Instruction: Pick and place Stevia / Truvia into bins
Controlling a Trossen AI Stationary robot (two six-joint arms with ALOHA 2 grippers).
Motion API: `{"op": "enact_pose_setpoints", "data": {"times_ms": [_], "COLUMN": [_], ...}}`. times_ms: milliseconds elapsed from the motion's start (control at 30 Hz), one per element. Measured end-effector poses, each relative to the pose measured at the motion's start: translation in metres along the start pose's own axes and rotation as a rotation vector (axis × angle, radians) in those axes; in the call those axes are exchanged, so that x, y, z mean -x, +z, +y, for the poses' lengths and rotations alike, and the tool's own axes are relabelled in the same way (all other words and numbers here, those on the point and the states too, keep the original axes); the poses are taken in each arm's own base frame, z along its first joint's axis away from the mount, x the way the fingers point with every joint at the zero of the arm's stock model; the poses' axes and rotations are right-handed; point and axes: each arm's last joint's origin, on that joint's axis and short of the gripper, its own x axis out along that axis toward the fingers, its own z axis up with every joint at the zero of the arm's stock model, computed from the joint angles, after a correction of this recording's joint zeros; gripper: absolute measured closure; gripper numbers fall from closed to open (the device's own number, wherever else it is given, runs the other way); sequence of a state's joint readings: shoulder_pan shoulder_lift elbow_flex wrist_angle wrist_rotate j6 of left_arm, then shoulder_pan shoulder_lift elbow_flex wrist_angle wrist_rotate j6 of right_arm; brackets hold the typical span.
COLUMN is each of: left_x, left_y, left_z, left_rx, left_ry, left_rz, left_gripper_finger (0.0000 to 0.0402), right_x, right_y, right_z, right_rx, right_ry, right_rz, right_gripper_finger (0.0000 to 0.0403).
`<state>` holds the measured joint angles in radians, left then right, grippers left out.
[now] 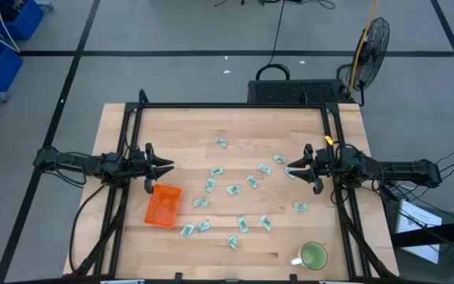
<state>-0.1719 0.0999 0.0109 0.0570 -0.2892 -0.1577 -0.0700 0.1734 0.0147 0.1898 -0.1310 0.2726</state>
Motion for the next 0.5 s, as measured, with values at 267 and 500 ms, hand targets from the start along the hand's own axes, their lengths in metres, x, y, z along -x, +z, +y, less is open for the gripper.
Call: {"op": "enact_pose_setpoints", "data": {"times_ms": [267, 500], "left_x": [0.0000, 0.0000], "left_y": [-0.0001, 0.0000], "left_z": [0.0000, 0.0000], "left_rx": [0.000, 0.000], "left_ry": [0.000, 0.000], "left_rz": [0.000, 0.000], "left_gripper_finger": [0.0309, 0.0309], "right_x": [0.0000, 0.0000], "right_y": [0.0000, 0.0000], "right_z": [0.0000, 0.0000], "right_rx": [0.000, 0.000], "right_ry": [0.000, 0.000], "right_rz": [0.000, 0.000], "right_gripper_finger": [0.0277, 0.0277]}}
